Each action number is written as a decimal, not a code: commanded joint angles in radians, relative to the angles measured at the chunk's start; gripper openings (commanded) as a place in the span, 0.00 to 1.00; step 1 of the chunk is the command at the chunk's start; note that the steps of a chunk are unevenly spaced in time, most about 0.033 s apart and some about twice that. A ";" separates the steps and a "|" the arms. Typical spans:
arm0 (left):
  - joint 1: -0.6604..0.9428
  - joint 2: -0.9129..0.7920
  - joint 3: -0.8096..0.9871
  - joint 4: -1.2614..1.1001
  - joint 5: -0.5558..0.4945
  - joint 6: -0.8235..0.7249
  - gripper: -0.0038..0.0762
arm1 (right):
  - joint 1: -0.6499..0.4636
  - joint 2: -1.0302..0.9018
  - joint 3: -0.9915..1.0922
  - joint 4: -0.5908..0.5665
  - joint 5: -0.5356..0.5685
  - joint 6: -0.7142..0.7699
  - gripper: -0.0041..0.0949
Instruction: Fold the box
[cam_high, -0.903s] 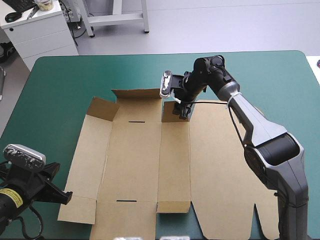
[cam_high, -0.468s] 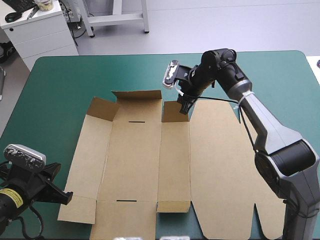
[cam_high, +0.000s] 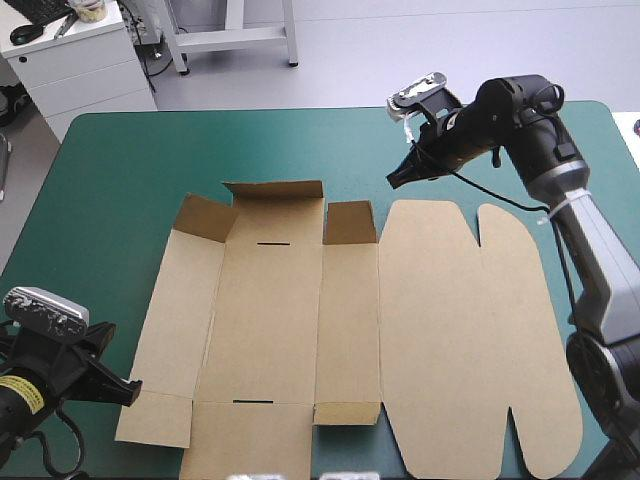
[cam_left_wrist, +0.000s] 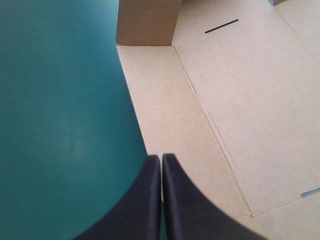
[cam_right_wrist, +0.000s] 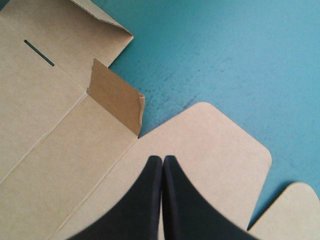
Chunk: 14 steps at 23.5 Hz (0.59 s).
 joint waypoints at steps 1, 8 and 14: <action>0.003 0.006 -0.034 0.027 -0.066 -0.002 0.04 | -0.008 -0.131 0.055 -0.058 0.009 0.046 0.02; 0.003 0.006 -0.034 0.027 -0.072 -0.002 0.04 | -0.012 -0.366 0.364 -0.113 0.009 0.103 0.02; 0.003 0.006 -0.034 0.025 -0.075 -0.002 0.04 | -0.012 -0.661 0.692 -0.137 0.001 0.139 0.02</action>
